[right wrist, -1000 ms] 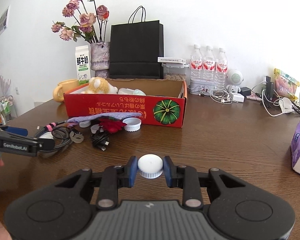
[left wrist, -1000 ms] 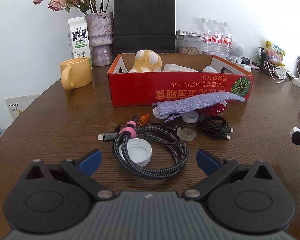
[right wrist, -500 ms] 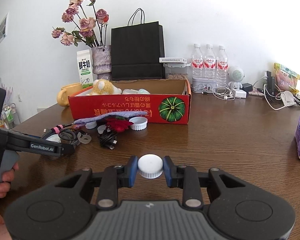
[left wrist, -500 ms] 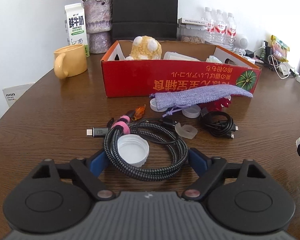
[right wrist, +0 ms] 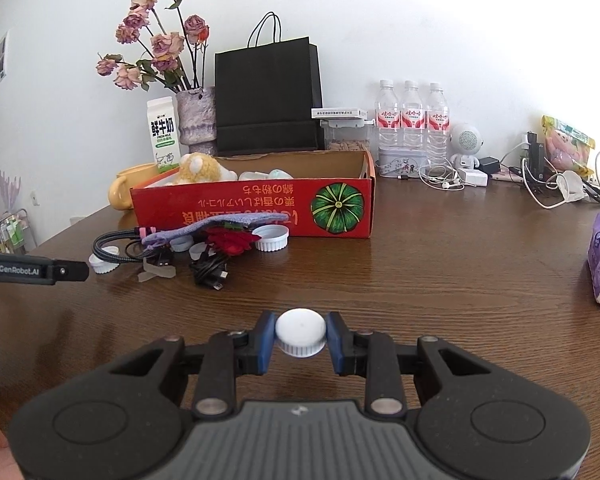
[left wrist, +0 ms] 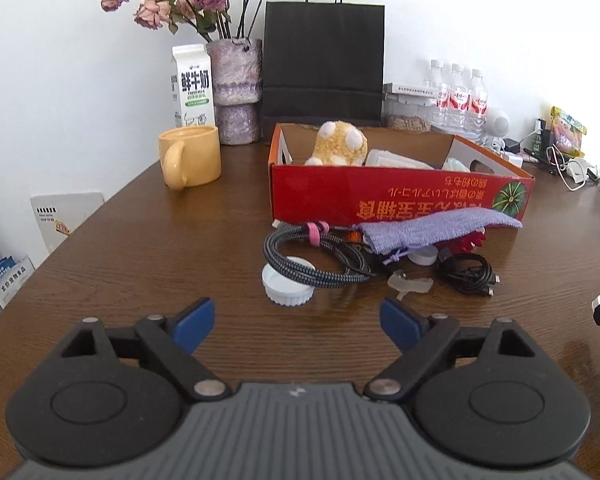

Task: Organize objects
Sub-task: 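Move the left gripper toward the small black USB cable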

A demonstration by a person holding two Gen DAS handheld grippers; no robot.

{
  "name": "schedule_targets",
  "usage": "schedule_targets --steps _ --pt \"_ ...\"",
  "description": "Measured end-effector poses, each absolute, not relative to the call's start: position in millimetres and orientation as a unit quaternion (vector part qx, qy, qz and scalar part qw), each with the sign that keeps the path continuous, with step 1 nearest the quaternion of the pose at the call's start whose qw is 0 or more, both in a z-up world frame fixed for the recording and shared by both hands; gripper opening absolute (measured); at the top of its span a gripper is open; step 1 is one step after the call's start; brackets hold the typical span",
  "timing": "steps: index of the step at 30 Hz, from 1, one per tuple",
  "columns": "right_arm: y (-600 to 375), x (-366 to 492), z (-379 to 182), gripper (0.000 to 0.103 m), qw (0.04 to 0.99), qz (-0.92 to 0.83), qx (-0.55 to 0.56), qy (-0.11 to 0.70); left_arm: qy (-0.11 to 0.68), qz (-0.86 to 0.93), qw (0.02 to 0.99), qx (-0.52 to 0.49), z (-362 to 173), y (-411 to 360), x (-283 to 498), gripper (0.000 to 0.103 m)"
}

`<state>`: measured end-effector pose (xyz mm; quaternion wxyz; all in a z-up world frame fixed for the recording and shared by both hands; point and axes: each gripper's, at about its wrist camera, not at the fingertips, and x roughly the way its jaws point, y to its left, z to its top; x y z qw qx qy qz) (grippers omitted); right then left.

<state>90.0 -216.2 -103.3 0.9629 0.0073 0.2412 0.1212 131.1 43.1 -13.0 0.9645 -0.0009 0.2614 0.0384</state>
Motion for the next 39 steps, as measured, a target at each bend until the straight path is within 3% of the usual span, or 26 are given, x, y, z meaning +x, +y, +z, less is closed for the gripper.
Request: schedule_targets --steps 2,8,10,12,14,19,20,23,34,39 --pt "-215.1 90.1 -104.2 0.027 0.963 0.122 0.006 0.242 0.261 0.038 0.965 0.015 -10.8 39.9 139.7 0.103" --pt "-217.4 92.3 -106.7 0.027 0.963 0.118 0.009 0.244 0.252 0.042 0.966 0.031 -6.0 34.1 165.9 0.103" --pt "-219.4 93.7 -107.1 0.027 0.963 0.114 0.011 0.244 0.236 0.041 0.97 0.044 -1.7 29.0 171.7 0.091" --pt "-221.3 94.8 -108.0 0.027 0.963 0.113 0.013 0.244 0.238 0.027 0.969 0.059 1.3 23.5 180.2 0.063" --pt "-222.6 95.2 -108.6 0.027 0.963 0.112 0.015 0.244 0.259 0.007 0.963 0.07 1.3 17.4 193.4 0.047" --pt "-225.6 96.7 -110.6 0.027 0.963 0.11 0.02 0.244 0.338 0.008 0.939 0.064 -15.1 11.1 227.3 0.039" --pt "-226.3 97.1 -111.0 0.027 0.963 0.11 0.021 0.245 0.342 0.003 0.938 0.049 -17.4 13.4 229.1 0.033" --pt "-228.5 98.0 -111.1 0.027 0.963 0.109 0.024 0.245 0.344 -0.015 0.939 -0.001 -16.1 21.5 227.5 0.005" --pt "-227.6 97.0 -109.4 0.027 0.964 0.109 0.027 0.239 0.245 -0.03 0.969 -0.021 23.7 28.2 165.8 0.004" --pt "-224.7 93.3 -106.9 0.027 0.965 0.113 0.025 0.235 0.24 -0.053 0.969 -0.04 27.8 32.2 136.8 0.004"
